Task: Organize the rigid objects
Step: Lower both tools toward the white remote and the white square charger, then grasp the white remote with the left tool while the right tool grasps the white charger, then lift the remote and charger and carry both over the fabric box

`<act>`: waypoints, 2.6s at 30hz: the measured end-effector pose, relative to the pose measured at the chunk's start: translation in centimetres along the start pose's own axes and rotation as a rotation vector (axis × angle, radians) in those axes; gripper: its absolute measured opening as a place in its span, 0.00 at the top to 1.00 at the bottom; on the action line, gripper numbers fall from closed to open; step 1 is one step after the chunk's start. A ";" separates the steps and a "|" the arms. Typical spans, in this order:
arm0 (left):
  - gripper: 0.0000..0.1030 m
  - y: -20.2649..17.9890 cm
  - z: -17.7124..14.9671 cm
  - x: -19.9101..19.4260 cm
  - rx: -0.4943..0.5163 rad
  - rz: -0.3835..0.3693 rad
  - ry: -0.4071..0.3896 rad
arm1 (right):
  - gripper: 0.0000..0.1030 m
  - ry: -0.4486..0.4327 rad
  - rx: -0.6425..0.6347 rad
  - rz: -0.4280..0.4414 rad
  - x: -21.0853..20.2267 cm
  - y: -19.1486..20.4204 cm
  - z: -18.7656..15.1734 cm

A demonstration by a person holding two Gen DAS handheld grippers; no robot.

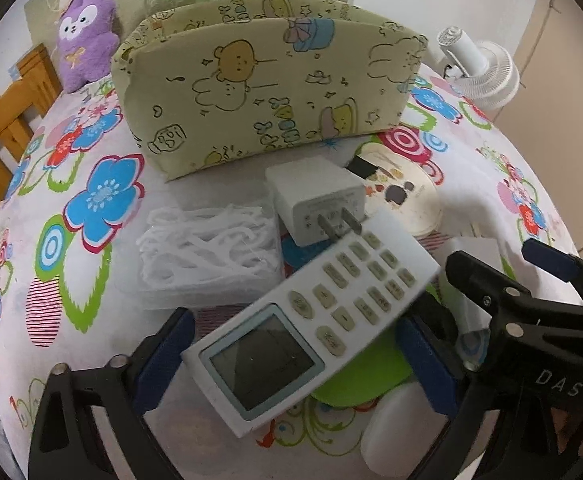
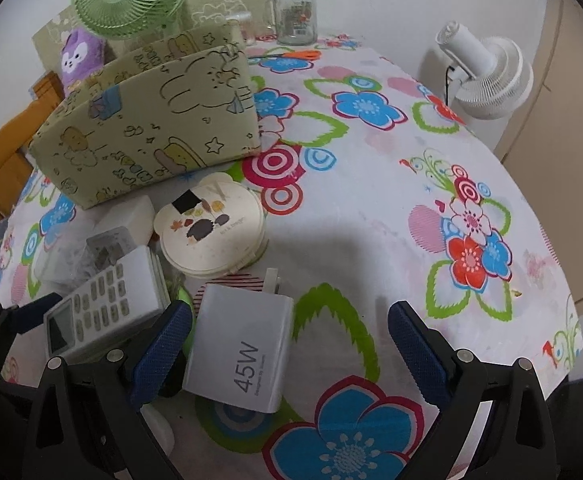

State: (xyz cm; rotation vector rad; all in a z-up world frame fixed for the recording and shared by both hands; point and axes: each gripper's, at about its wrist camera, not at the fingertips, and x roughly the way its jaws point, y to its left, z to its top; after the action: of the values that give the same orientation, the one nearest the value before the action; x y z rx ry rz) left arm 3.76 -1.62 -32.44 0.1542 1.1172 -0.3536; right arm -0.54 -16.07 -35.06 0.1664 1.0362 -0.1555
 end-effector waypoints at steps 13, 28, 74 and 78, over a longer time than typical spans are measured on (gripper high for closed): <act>0.35 -1.6 0.1 -0.7 0.055 -0.018 -0.031 | 0.47 0.022 0.021 0.064 0.3 1.8 -0.2; 0.48 -3.2 0.2 -1.2 0.081 -0.041 -0.041 | 0.49 0.005 -0.004 0.014 -0.3 1.9 0.3; 0.56 -6.6 5.8 -4.7 0.093 -0.056 -0.123 | 0.52 -0.075 0.017 0.061 -4.2 -0.6 6.1; 0.56 -6.5 6.5 -5.8 0.072 -0.039 -0.143 | 0.52 -0.091 -0.007 0.075 -5.2 -0.2 7.1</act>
State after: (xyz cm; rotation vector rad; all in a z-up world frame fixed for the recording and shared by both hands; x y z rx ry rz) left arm 4.75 -8.48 -24.02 0.1682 0.9680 -0.4336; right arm 2.75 -17.46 -27.00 0.1899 0.9384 -0.0911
